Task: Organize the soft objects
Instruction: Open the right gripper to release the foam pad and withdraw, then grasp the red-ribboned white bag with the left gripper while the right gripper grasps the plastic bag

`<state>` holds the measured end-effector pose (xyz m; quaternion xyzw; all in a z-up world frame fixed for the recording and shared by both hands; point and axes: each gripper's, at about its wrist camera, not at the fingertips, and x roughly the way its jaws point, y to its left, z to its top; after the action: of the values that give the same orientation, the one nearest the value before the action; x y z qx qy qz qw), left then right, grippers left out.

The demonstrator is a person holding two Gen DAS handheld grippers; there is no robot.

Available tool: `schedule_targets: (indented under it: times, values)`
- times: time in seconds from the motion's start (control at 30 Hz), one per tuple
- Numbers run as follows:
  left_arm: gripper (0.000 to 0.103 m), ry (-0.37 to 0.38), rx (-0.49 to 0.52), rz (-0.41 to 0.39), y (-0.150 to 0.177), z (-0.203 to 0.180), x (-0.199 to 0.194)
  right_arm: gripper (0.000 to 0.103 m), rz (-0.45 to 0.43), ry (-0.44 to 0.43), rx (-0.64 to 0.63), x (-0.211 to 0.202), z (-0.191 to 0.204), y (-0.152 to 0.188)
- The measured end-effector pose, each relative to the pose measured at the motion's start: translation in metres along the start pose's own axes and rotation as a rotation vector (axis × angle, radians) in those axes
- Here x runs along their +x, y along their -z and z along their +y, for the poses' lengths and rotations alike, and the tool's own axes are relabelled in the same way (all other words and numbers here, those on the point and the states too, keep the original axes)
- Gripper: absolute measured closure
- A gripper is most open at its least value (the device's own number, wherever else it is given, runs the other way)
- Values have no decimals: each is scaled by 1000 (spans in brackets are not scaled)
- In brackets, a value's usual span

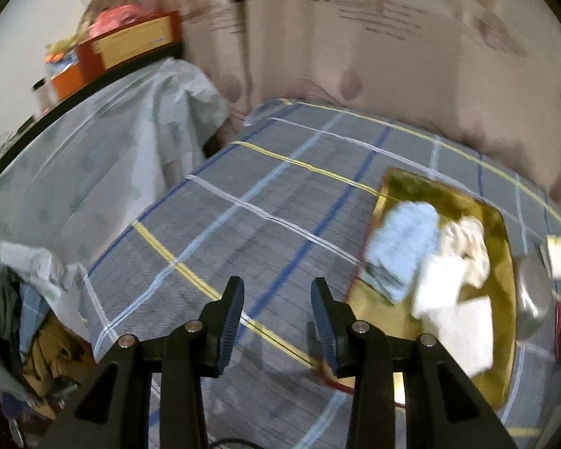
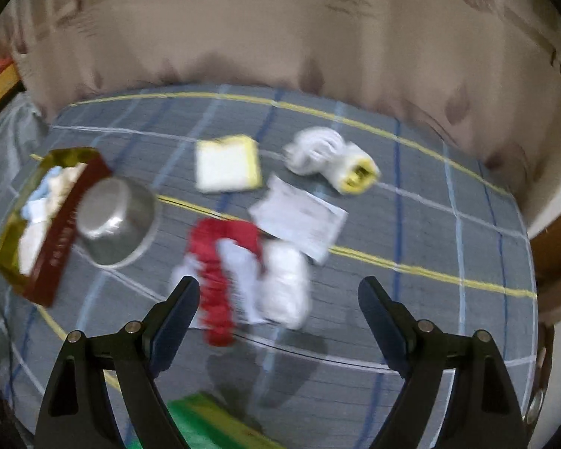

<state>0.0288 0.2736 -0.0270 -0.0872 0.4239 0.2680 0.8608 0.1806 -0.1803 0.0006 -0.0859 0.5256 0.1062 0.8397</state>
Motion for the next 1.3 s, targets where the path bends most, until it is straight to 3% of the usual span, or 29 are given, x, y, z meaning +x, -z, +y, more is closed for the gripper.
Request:
schedule_targets:
  times: [0.2, 0.43, 0.57, 0.67, 0.83, 1.03, 1.3]
  values:
    - [65, 36, 113, -19, 9, -39, -18, 40, 62, -31, 22, 31, -16, 9]
    - [65, 135, 245, -32, 14, -94, -42, 45, 97, -51, 7, 58, -16, 8]
    - [65, 201, 334, -20, 20, -135, -52, 47, 111, -61, 4, 71, -18, 5]
    - [65, 263, 399, -1, 26, -169, -57, 60, 130, -70, 8, 81, -20, 5]
    - [65, 374, 473, 54, 35, -216, -64, 68, 120, -104, 35, 81, -29, 3]
    - [65, 456, 521, 91, 42, -261, -67, 71, 84, -57, 43, 67, -48, 20]
    - [61, 563, 466, 203, 45, -308, -56, 71, -26, 97, 158, 46, -99, 63]
